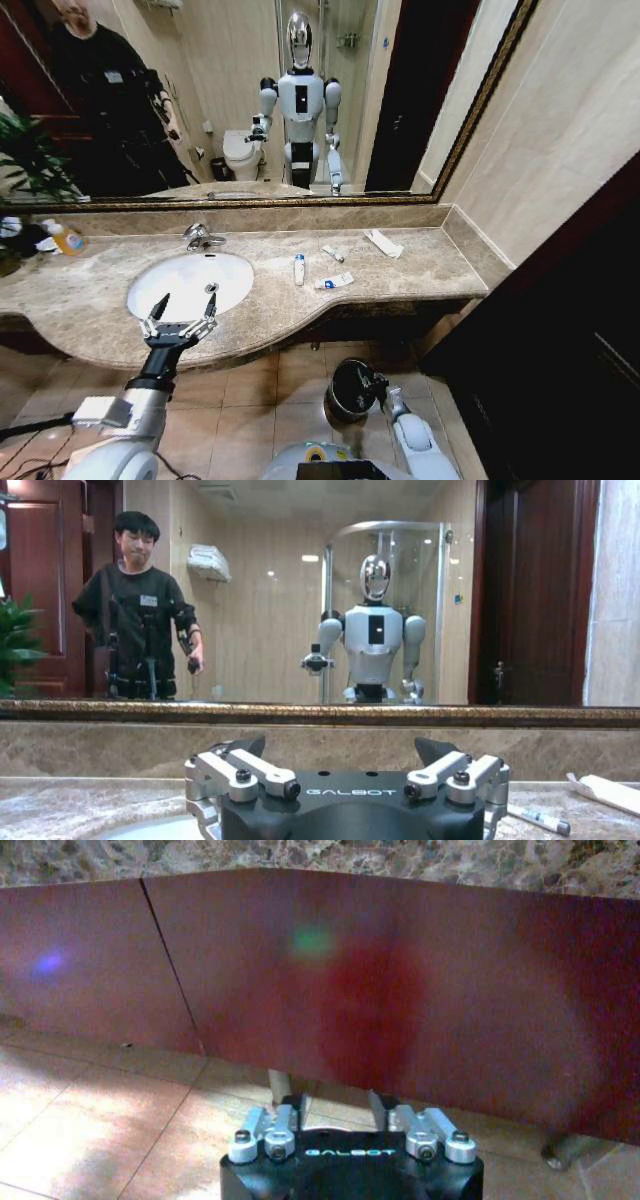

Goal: Pick up the trash from the sink and place it in the trash bin.

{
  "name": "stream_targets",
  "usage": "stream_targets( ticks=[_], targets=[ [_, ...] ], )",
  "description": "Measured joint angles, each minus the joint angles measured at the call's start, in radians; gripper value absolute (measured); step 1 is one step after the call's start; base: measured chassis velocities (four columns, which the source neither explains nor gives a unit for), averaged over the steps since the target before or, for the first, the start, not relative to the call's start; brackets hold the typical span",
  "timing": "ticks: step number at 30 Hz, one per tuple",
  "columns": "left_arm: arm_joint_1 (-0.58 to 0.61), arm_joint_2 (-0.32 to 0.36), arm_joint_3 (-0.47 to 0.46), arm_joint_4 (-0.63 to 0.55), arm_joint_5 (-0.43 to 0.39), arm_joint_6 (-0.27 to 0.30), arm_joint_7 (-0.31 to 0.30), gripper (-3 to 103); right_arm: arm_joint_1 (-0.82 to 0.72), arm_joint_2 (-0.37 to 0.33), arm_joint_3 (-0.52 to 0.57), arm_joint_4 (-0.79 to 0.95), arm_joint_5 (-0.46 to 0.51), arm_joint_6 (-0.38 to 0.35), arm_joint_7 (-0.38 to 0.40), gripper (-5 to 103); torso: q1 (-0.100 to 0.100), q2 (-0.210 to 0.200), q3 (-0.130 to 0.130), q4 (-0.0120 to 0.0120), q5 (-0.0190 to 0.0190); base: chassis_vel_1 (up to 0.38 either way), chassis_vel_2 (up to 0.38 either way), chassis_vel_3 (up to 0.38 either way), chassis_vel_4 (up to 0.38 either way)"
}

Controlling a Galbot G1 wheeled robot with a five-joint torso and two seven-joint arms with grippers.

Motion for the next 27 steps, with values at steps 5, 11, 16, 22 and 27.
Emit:
stream_targets(
  ticks=[5, 11, 16, 22, 27],
  targets=[
    [0.000, 0.000, 0.000, 0.000, 0.000, 0.000, 0.000, 100, -0.004, -0.002, -0.001, 0.000, -0.001, 0.000, -0.001, 61, 0.000, 0.000, 0.000, 0.0000, 0.0000, 0.000, 0.000, 0.000, 0.000],
    [0.000, 0.000, 0.000, 0.000, 0.000, 0.000, 0.000, 100, -0.008, -0.003, -0.004, 0.016, 0.002, -0.004, -0.001, 88, 0.000, 0.000, 0.000, 0.0000, 0.0000, 0.000, 0.000, 0.000, 0.000],
    [0.000, 0.000, 0.000, 0.000, 0.000, 0.000, 0.000, 100, -0.021, -0.006, -0.008, 0.040, 0.016, -0.022, -0.002, 97, 0.000, 0.000, 0.000, 0.0000, 0.0001, 0.000, 0.000, 0.000, 0.000],
    [0.000, 0.000, 0.000, 0.000, 0.000, 0.000, 0.000, 100, -0.119, -0.069, 0.003, 0.217, 0.168, -0.087, -0.038, 100, 0.000, 0.000, 0.000, -0.0001, 0.0001, 0.000, 0.000, 0.000, 0.000],
    [0.000, 0.000, 0.000, 0.000, 0.000, 0.000, 0.000, 100, -0.175, -0.113, 0.026, 0.330, 0.262, -0.055, -0.060, 100, 0.000, 0.000, 0.000, -0.0001, 0.0000, 0.000, 0.000, 0.000, 0.000]
  ],
)
